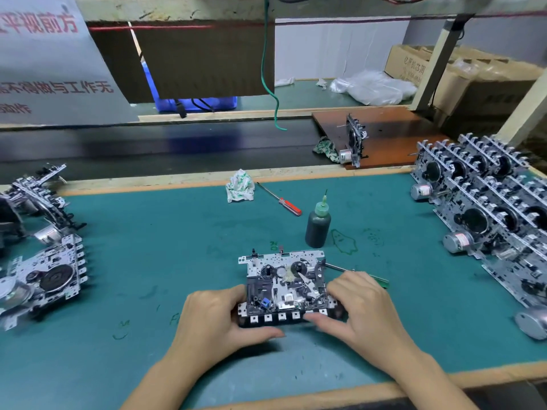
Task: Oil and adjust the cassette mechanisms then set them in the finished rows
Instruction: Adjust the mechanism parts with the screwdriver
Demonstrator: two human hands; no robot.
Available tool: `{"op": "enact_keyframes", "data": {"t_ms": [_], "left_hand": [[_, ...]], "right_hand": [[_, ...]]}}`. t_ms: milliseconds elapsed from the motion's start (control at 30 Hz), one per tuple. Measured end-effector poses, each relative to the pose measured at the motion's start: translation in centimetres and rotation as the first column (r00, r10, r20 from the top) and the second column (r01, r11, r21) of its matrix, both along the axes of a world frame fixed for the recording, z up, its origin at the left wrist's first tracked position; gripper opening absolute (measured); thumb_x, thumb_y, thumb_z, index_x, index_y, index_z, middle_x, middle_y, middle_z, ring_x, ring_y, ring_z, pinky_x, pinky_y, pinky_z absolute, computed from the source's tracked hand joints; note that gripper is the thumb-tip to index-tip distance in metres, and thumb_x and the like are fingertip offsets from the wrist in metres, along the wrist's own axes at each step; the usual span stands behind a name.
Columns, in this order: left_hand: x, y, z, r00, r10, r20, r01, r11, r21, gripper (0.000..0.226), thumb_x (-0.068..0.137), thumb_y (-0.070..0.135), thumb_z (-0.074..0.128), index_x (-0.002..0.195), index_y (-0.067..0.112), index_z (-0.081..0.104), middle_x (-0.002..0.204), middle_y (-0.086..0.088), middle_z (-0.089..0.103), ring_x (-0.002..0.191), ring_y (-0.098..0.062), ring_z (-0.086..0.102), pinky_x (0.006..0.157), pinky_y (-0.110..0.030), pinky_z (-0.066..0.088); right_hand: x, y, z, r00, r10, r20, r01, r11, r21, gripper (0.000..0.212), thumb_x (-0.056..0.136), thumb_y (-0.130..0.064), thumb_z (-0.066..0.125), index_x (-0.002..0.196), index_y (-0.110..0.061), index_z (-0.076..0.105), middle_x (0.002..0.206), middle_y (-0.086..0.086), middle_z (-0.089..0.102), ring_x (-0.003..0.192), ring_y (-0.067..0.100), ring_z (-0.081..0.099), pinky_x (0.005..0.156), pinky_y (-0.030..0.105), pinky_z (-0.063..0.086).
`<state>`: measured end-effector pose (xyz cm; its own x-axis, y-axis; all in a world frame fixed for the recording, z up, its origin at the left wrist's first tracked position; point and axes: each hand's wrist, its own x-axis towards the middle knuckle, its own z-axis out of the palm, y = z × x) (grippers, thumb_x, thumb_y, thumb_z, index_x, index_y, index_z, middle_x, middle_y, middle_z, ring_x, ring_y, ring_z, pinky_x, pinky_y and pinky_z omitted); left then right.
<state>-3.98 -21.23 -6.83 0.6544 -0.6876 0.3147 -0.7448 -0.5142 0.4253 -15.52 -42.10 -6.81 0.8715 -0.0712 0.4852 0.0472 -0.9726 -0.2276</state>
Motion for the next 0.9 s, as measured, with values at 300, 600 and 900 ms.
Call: {"op": "enact_keyframes", "data": {"t_ms": [300, 600, 900], "left_hand": [[-0.5, -0.5, 1.7, 0.942, -0.026, -0.334, -0.107, 0.921, -0.375, 0.064, 0.067, 0.07, 0.057, 0.048, 0.012, 0.036, 0.042, 0.001, 0.032, 0.046, -0.01, 0.026, 0.047, -0.024, 0.024], [-0.2, -1.3, 0.7, 0.892, -0.051, -0.449, -0.179, 0.872, -0.456, 0.055, 0.08, 0.061, 0.046, 0.051, 0.013, 0.042, 0.039, -0.002, 0.045, 0.038, -0.008, 0.041, 0.046, -0.02, 0.033], [0.8, -0.3, 1.0, 0.966, 0.217, -0.138, -0.249, 0.922, -0.295, 0.05, 0.081, 0.063, 0.036, 0.058, 0.02, 0.047, 0.05, 0.009, 0.045, 0.053, -0.011, 0.043, 0.053, -0.032, 0.036]], "right_hand": [[0.4, 0.1, 2.8, 0.973, 0.13, -0.191, 0.088, 0.555, 0.827, 0.055, 0.074, -0.07, 0.042, 0.053, -0.021, 0.057, 0.054, 0.002, 0.054, 0.056, 0.009, 0.051, 0.062, 0.023, 0.038], [2.8, 0.7, 3.3, 0.941, 0.044, -0.335, 0.29, 0.407, 0.866, 0.061, 0.071, -0.066, 0.053, 0.036, -0.017, 0.046, 0.038, 0.004, 0.042, 0.036, 0.012, 0.041, 0.044, 0.011, 0.032], [1.4, 0.5, 3.7, 0.933, -0.203, -0.296, 0.302, 0.889, 0.343, 0.075, 0.073, -0.083, 0.022, 0.055, -0.012, 0.04, 0.046, -0.002, 0.039, 0.048, 0.013, 0.035, 0.052, 0.026, 0.031]]}}
